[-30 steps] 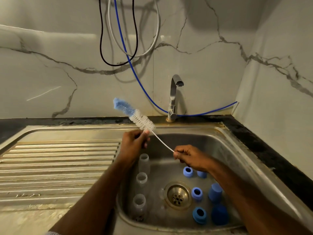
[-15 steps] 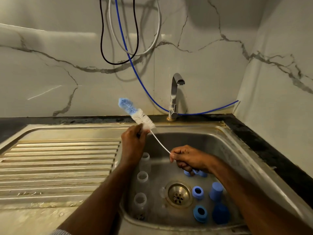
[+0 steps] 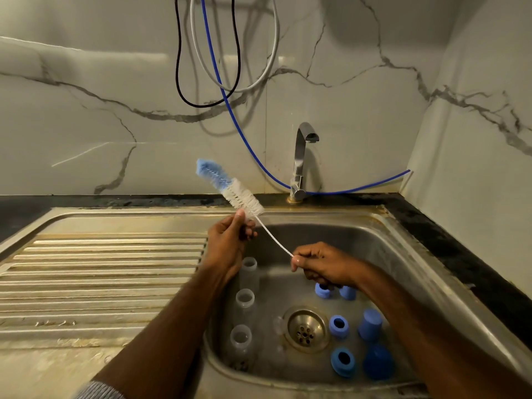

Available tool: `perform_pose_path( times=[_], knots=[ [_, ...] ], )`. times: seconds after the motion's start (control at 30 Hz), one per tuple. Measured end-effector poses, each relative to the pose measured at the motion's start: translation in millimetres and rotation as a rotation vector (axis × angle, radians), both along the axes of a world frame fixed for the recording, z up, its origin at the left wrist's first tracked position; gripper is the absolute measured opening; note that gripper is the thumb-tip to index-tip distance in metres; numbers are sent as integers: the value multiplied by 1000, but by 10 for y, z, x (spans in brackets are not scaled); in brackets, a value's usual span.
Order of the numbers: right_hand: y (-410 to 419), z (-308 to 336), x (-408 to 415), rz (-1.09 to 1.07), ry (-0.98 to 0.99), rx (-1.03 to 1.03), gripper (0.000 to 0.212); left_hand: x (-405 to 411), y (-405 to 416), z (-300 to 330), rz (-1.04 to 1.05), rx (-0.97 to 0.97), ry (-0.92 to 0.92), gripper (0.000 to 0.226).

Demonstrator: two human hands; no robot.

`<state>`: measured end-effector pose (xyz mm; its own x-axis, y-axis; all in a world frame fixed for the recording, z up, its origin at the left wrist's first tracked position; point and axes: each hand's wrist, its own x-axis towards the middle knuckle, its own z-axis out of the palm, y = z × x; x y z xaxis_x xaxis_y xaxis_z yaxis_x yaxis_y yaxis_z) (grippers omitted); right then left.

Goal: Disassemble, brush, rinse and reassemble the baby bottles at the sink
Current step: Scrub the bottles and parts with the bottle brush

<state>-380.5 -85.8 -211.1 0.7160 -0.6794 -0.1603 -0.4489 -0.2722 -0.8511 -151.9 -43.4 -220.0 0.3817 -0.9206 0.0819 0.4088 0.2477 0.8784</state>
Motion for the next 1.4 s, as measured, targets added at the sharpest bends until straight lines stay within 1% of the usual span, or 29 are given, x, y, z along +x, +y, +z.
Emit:
perform_pose_path(
  times=[0.03,0.1,0.13,0.2,0.23,0.27,0.3,0.37,0.4,0.43,0.5,0.53,0.57,0.6,0.63,0.7,0.73,0.77,0.83,0.9,0.93,1.0,1.07,1.13,1.2,1.27,1.3,1.33,1.4],
  knots=[
    [3,18,-12,12,-21,92,27,12,11,-19,103,-21,-224,24],
    [11,22,-26,31,-29,191,29,41,-20,-74,328,-18,-680,30],
    [15,8,-26,33,-23,203,29,41,-32,-85,421,-16,-826,35],
    [29,-28,-5,12,-22,168,28,36,-31,-84,519,-48,-952,33],
    [30,-55,7,-11,-22,116,26,53,-32,-95,505,-59,-959,26],
    [27,-75,13,-33,-7,34,24,75,-31,-112,431,-59,-906,18],
    [15,-96,8,-54,21,-68,22,89,-21,-116,299,-38,-782,18],
    [-32,-138,-39,-80,91,-240,21,103,3,-98,7,44,-348,29],
    [-53,-147,-65,-82,113,-265,21,108,15,-65,-96,97,-134,33],
    [-59,-140,-80,-74,117,-266,21,107,21,-30,-167,149,18,34],
    [-39,-93,-67,-46,73,-209,22,80,14,27,-234,175,188,34],
    [-20,-55,-45,-34,32,-148,22,66,0,44,-235,140,222,33],
    [-4,-22,-24,-22,2,-81,22,50,-7,56,-217,82,211,30],
    [14,12,-13,-11,-16,-21,23,39,-7,51,-177,15,132,27],
    [25,28,-12,0,-25,30,23,43,-5,26,-108,-35,-31,22],
    [40,26,-11,19,-35,132,23,91,-10,-37,146,-36,-519,14],
    [51,21,2,20,-37,184,24,108,-22,-67,284,-14,-737,21],
    [61,6,20,19,-38,226,23,125,-44,-99,392,6,-896,30],
    [88,-32,63,13,-40,240,22,118,-61,-104,486,-6,-1030,37],
    [97,-83,81,-15,-17,151,21,135,-56,-116,411,-2,-954,24],
    [88,-107,66,-30,19,64,22,140,-44,-116,292,20,-826,17],
    [33,-152,6,-48,111,-164,25,141,7,-88,39,81,-485,23],
    [-19,-179,-53,-53,149,-274,25,160,31,-33,-119,177,-197,28],
    [-39,-192,-70,-42,119,-221,25,160,28,30,-238,239,0,32],
    [-24,-164,-64,-15,41,-33,23,120,34,84,-317,247,93,38],
    [4,-95,-64,23,-12,121,21,78,39,89,-288,212,73,37],
    [16,-63,-61,44,-22,164,21,75,29,64,-218,178,-8,34],
    [30,-32,-55,66,-32,207,22,70,24,41,-123,134,-150,31],
    [44,0,-39,81,-51,317,21,98,9,-24,115,69,-568,18]
  ],
)
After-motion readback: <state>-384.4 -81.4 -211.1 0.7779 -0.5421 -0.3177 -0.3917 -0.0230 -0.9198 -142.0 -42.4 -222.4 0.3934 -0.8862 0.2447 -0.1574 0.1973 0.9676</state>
